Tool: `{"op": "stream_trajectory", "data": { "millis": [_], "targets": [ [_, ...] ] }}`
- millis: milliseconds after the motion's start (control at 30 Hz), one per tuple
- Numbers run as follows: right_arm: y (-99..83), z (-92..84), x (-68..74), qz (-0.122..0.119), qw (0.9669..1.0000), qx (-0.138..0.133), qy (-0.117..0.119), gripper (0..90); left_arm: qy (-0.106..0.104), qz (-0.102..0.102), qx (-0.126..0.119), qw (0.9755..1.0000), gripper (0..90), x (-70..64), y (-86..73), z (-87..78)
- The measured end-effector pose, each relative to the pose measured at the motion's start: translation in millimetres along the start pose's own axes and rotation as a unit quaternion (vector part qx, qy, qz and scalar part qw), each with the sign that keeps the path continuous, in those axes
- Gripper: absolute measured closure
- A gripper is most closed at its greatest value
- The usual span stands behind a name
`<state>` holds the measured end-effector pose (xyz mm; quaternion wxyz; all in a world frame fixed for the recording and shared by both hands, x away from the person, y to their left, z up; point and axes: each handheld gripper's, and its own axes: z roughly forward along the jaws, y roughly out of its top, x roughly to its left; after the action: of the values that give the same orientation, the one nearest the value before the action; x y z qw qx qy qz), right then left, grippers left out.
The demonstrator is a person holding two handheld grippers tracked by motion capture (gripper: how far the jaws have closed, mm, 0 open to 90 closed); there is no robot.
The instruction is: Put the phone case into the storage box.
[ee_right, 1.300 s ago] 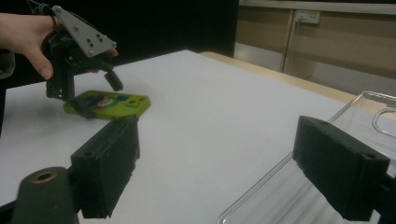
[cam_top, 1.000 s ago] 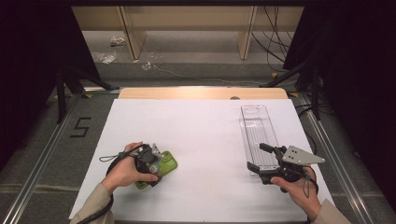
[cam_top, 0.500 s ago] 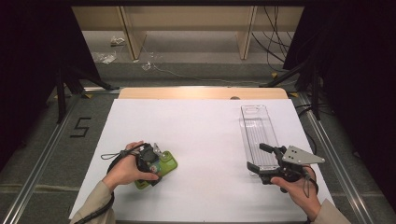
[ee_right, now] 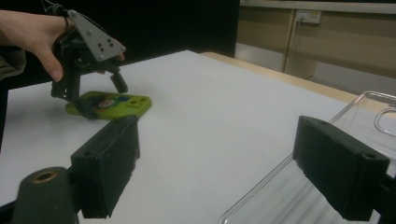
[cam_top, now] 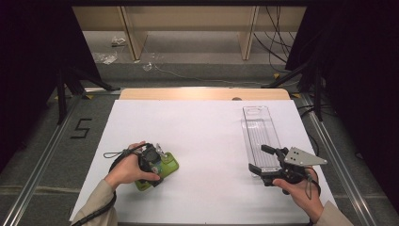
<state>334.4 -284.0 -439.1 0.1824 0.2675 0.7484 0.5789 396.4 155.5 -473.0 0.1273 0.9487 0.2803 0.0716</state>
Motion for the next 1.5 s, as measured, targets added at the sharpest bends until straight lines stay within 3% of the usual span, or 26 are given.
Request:
{"op": "stream_trajectory", "data": {
  "millis": [467, 1033, 1500],
  "targets": [
    [-0.3, 0.5, 0.1, 0.002, 1.0, 0.002, 0.003, 15.8, -0.035, -0.002, -0.001, 0.9994, 6.8, 7.4, 0.0, 2.3],
    [-0.7, 0.9, 0.2, 0.002, 1.0, 0.003, 0.005, 15.8, -0.041, 0.002, 0.008, 0.9991, 11.6, 6.8, 2.6, 0.5],
    [-0.4, 0.5, 0.2, 0.001, 1.0, 0.002, 0.004, 15.8, -0.039, -0.009, 0.008, 0.9992, 15.8, 5.5, 2.3, -1.1]
  ]
}}
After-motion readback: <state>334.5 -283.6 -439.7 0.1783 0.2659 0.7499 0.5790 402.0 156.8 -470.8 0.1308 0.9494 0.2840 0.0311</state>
